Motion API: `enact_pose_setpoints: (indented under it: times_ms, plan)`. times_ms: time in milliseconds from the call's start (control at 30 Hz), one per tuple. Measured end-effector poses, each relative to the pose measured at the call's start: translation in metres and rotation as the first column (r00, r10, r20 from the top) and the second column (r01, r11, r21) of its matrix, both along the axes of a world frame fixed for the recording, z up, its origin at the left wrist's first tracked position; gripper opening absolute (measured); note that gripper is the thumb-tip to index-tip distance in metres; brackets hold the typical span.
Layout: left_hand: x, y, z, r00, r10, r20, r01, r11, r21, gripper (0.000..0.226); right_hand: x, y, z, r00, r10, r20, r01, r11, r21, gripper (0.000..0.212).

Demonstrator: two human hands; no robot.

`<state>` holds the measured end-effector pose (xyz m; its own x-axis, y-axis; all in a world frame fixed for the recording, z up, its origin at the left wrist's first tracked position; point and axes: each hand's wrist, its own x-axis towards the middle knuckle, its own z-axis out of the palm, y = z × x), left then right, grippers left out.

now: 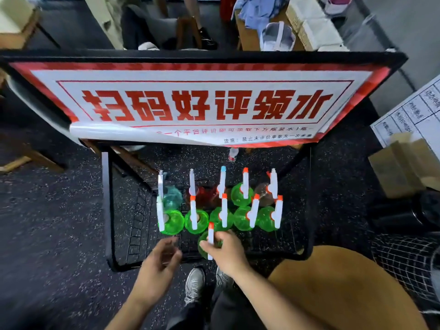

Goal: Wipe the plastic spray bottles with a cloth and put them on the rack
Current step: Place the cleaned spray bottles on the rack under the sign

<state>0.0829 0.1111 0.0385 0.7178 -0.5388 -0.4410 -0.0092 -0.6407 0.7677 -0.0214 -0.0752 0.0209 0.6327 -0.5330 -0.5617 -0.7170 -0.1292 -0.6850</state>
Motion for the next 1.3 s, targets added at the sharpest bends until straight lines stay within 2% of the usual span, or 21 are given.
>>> enact_pose_setpoints:
  times_ms: [100, 167, 267, 367, 433, 633, 767, 900, 1100, 1300]
  plan:
    - [0.0, -0.014, 0.0, 1.0, 0.013, 0.005, -0.013, 1.0, 0.01, 0.03, 0.0, -0.003, 0.002, 1.0, 0.013, 0.013, -0.013, 1.0, 0.02, 0.021]
    - [0.002, -0.022, 0.002, 1.0, 0.014, 0.008, -0.014, 1.0, 0.016, 0.031, -0.003, -0.006, 0.004, 0.999, 0.036, 0.008, -0.036, 0.999, 0.006, 0.032]
    - [0.006, -0.035, 0.004, 0.999, 0.019, 0.033, -0.02, 0.999, 0.027, 0.029, -0.009, -0.017, 0.014, 0.994, 0.097, -0.051, -0.104, 0.979, -0.174, 0.055]
    - [0.016, -0.05, 0.003, 0.997, 0.032, 0.074, -0.038, 0.996, 0.076, 0.038, -0.01, -0.032, 0.024, 0.997, 0.071, -0.027, -0.076, 0.918, -0.39, 0.048]
    - [0.023, -0.061, 0.002, 0.997, 0.015, 0.075, -0.024, 0.992, 0.12, 0.044, -0.006, -0.039, 0.025, 0.999, 0.043, -0.02, -0.048, 0.901, -0.431, 0.047]
    - [0.036, -0.087, -0.005, 0.999, -0.026, 0.025, 0.022, 0.987, 0.162, 0.057, 0.016, -0.046, 0.016, 0.984, 0.126, -0.129, -0.169, 0.896, -0.411, 0.065]
    - [0.036, -0.089, -0.013, 0.994, -0.104, 0.035, 0.093, 0.968, 0.233, 0.057, 0.022, -0.046, 0.013, 0.952, 0.198, -0.233, -0.278, 0.877, -0.392, 0.051]
    - [0.034, -0.088, -0.015, 0.988, -0.139, 0.059, 0.121, 0.961, 0.248, 0.055, 0.022, -0.044, 0.009, 0.939, 0.209, -0.273, -0.302, 0.88, -0.366, 0.04]
    - [0.031, -0.089, -0.013, 0.99, -0.126, 0.068, 0.106, 0.964, 0.244, 0.059, 0.02, -0.045, 0.007, 0.932, 0.222, -0.286, -0.321, 0.871, -0.372, 0.038]
    - [0.03, -0.09, -0.003, 0.994, -0.103, 0.042, 0.09, 0.967, 0.237, 0.06, 0.017, -0.045, 0.009, 0.934, 0.231, -0.272, -0.325, 0.866, -0.379, 0.045]
